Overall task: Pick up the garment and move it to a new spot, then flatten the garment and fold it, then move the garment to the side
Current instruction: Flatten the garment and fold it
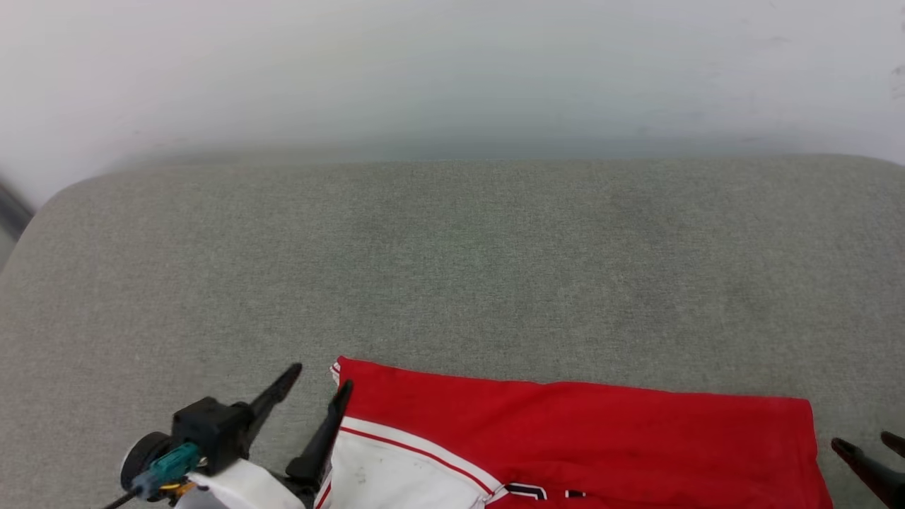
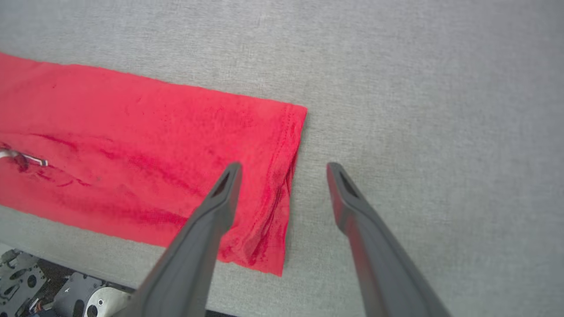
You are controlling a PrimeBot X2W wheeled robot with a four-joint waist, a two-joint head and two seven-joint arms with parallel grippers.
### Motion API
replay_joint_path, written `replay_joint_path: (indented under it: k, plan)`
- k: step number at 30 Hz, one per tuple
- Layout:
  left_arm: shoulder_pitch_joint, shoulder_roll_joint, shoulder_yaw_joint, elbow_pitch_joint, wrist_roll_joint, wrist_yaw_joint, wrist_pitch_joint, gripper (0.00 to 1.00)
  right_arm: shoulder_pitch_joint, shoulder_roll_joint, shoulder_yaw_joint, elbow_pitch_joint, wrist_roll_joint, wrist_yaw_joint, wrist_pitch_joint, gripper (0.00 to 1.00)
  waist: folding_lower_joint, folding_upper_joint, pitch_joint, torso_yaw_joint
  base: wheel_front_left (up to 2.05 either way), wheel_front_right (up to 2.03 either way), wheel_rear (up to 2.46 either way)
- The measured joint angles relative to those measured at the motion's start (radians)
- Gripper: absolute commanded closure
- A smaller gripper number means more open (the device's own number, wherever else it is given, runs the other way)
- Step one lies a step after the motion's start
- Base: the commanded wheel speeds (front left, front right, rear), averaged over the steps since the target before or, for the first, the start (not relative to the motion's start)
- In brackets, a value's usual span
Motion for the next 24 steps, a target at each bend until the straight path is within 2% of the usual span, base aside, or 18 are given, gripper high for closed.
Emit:
replay_joint_path:
  k: [4, 8, 10, 16, 20, 24]
  plan:
    - [0.015, -0.041, 0.042, 0.016, 0.053, 0.020, -0.170, 0.00, 0.031, 0.149, -0.142, 0.006, -0.065, 0.000, 0.056, 0.00, 0.0000, 0.0000, 0.004, 0.001, 0.00, 0.00, 0.00]
    - [0.027, -0.073, 0.096, 0.040, 0.128, 0.039, -0.207, 0.00, 0.036, 0.294, -0.233, 0.002, -0.094, 0.000, 0.097, 0.00, 0.0000, 0.0000, 0.014, 0.004, 0.00, 0.00, 0.00]
    - [0.035, -0.107, 0.143, 0.026, 0.180, 0.044, -0.208, 0.00, 0.036, 0.348, -0.259, 0.005, -0.112, 0.000, 0.114, 0.00, 0.0000, 0.0000, 0.020, 0.007, 0.00, 0.00, 0.00]
    - [0.071, -0.227, 0.276, -0.015, 0.309, 0.007, -0.209, 0.00, 0.027, 0.442, -0.324, 0.060, -0.179, 0.000, 0.124, 0.00, 0.0000, 0.0000, 0.047, 0.018, 0.00, 0.00, 0.00]
    - [0.079, -0.301, 0.337, -0.021, 0.371, -0.046, -0.209, 0.00, 0.012, 0.490, -0.355, 0.103, -0.210, 0.000, 0.131, 0.00, 0.0000, 0.0000, 0.065, 0.030, 0.00, 0.00, 0.00]
    - [0.089, -0.348, 0.382, -0.015, 0.431, -0.093, -0.209, 0.00, 0.002, 0.527, -0.369, 0.126, -0.223, 0.000, 0.128, 0.00, 0.0000, 0.0000, 0.078, 0.042, 0.00, 0.00, 0.00]
